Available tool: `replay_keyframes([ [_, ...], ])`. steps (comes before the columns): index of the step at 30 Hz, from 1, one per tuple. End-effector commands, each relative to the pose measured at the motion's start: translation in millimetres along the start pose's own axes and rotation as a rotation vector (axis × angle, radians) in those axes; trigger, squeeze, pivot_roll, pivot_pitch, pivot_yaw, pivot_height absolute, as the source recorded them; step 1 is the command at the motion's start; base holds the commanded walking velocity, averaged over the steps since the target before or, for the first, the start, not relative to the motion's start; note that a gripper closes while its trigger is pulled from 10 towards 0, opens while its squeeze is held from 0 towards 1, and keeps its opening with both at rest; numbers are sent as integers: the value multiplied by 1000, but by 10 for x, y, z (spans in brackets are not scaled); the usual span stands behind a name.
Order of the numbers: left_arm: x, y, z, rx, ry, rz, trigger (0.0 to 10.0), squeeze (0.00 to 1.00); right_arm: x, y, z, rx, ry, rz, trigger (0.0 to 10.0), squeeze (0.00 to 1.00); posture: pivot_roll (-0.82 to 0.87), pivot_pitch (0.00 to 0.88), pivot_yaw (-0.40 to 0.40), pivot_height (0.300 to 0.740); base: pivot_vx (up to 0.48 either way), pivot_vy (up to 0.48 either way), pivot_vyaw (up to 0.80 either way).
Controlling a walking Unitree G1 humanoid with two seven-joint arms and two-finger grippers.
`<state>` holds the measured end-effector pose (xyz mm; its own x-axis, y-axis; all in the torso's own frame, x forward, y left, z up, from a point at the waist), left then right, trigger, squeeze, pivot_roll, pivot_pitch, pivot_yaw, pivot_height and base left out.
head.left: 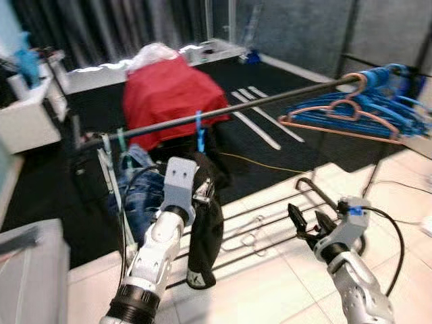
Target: Hang hanger
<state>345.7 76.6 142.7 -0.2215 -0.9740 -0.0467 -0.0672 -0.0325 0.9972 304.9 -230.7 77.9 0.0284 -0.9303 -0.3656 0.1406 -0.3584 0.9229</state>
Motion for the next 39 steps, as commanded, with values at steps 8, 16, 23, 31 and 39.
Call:
replay_keyframes([
  [8,-126,-42,28,25,114,-101,10000,0,-48,-48,-12,-10,16,-15,10000,0,-226,0,74,740,0,0,0],
  [16,-519,-27,29,20,329,-176,10000,0,-51,-47,-2,-7,14,-14,10000,0,-239,0,81,740,0,0,0],
  [23,-713,-145,19,-22,397,-163,10000,0,-59,-43,3,-5,13,-14,10000,0,-256,0,85,740,0,0,0],
  [31,-734,-351,57,-106,419,-95,10000,0,-61,-41,11,-2,10,-12,10000,0,-260,0,89,740,0,0,0],
  [39,-789,-369,58,-105,470,-39,10000,0,-65,-40,17,-3,11,-8,10000,0,-262,0,85,740,0,0,0],
])
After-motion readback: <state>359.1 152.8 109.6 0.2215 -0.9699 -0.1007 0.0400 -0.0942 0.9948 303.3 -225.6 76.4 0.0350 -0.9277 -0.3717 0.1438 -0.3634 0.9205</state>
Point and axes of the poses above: a point about 5 cm out from each wrist's last joint towards the gripper, its own z axis pointing back from the gripper into the wrist, its own y axis along the axis of the wrist's last joint, x = y × z, the point moved 2 cm from there along -z, pointing out of the wrist towards the gripper, and after that the axes turned 1 degree about -z, right-handed, at the moved point
